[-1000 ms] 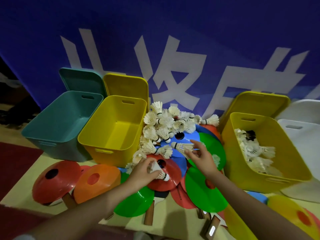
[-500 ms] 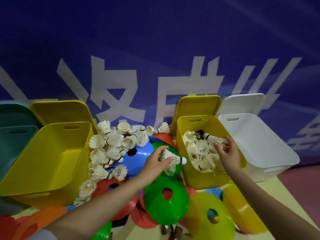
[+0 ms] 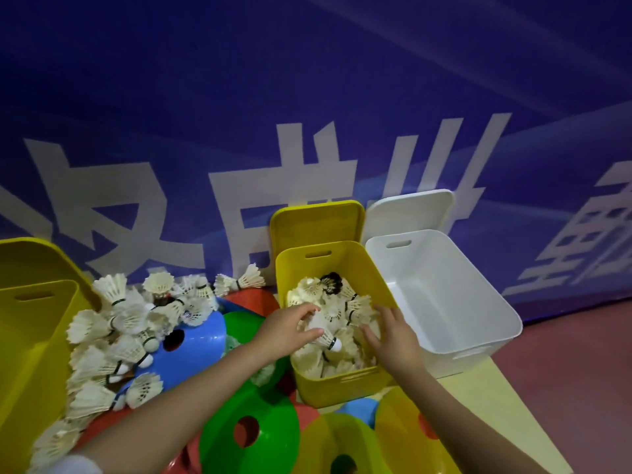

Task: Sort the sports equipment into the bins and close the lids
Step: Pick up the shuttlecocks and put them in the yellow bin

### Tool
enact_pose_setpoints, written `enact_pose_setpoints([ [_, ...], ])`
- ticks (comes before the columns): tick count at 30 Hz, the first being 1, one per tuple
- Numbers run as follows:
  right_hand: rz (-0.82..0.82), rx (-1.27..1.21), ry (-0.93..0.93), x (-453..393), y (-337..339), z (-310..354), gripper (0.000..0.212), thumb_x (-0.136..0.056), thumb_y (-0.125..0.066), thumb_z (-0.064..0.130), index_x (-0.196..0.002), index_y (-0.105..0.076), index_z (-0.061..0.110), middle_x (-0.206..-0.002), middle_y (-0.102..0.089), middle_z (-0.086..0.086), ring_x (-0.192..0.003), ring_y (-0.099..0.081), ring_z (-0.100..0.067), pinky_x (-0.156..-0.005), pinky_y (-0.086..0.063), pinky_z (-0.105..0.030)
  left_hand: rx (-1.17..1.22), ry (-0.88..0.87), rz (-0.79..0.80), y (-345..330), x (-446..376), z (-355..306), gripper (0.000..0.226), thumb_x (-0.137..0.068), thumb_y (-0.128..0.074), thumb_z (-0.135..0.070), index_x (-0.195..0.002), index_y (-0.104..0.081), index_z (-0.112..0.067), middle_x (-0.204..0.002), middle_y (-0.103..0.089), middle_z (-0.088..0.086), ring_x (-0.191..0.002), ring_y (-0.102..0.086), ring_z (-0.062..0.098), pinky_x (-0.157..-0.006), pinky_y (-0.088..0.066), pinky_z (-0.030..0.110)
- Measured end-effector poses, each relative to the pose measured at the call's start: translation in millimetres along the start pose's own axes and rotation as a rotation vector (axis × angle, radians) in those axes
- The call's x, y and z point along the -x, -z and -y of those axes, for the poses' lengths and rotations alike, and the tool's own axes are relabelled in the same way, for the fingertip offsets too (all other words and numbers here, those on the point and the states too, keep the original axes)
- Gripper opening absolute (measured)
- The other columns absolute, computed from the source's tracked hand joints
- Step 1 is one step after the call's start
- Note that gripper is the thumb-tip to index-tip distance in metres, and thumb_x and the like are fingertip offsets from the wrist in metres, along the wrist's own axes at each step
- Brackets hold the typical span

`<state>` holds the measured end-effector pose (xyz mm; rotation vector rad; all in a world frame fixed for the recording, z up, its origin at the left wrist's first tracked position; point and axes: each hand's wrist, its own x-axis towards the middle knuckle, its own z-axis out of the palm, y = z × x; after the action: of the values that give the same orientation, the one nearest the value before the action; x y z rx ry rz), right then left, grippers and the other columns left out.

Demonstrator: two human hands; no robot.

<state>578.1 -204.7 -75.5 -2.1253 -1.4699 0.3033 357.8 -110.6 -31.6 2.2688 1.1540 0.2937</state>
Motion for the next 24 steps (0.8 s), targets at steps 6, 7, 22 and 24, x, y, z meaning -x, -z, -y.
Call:
enact_pose_setpoints([
  [6,-0.026,-0.016,0.056,2,-1,-2,0.055,-0.088,-0.054,0.054,-0.134,-0.046,0.024,-0.121,-0.05,0.001,-0.093,-0.06,-0.021,-0.075,-0.047,-0.033,-0.691,-0.148,0.271,-47,-28,-4,0.055,-0.085,-0.055,-0.055,-0.136,-0.045,-0.037,-0.127,-0.058,-0.001,-0.119,-0.05,0.023,-0.092,-0.042,0.038],
  [7,-0.025,-0.02,0.054,1,-1,-2,0.055,-0.089,-0.053,0.054,-0.135,-0.045,0.025,-0.123,-0.05,0.002,-0.094,-0.06,-0.021,-0.075,-0.047,-0.033,-0.758,-0.138,0.305,-50,-32,-2,0.054,-0.086,-0.055,-0.052,-0.137,-0.045,-0.037,-0.133,-0.054,-0.001,-0.123,-0.045,0.023,-0.094,-0.042,0.039],
  [22,0.256,0.117,0.013,-19,2,0,0.049,-0.092,-0.052,0.04,-0.131,-0.04,0.012,-0.124,-0.046,-0.011,-0.105,-0.056,-0.028,-0.083,-0.045,-0.034,-0.06,0.106,-0.447,-53,-17,12,0.028,-0.093,-0.052,-0.01,-0.114,-0.066,-0.021,-0.126,-0.055,0.002,-0.125,-0.042,0.021,-0.107,-0.035,0.036],
  [24,0.25,0.065,-0.027,-23,4,1,0.048,-0.091,-0.055,0.036,-0.128,-0.042,0.01,-0.124,-0.045,-0.011,-0.107,-0.053,-0.028,-0.083,-0.043,-0.032,0.002,0.211,-0.478,-53,-13,12,0.039,-0.093,-0.049,-0.007,-0.129,-0.057,-0.022,-0.146,-0.039,0.006,-0.139,-0.026,0.024,-0.115,-0.025,0.041],
])
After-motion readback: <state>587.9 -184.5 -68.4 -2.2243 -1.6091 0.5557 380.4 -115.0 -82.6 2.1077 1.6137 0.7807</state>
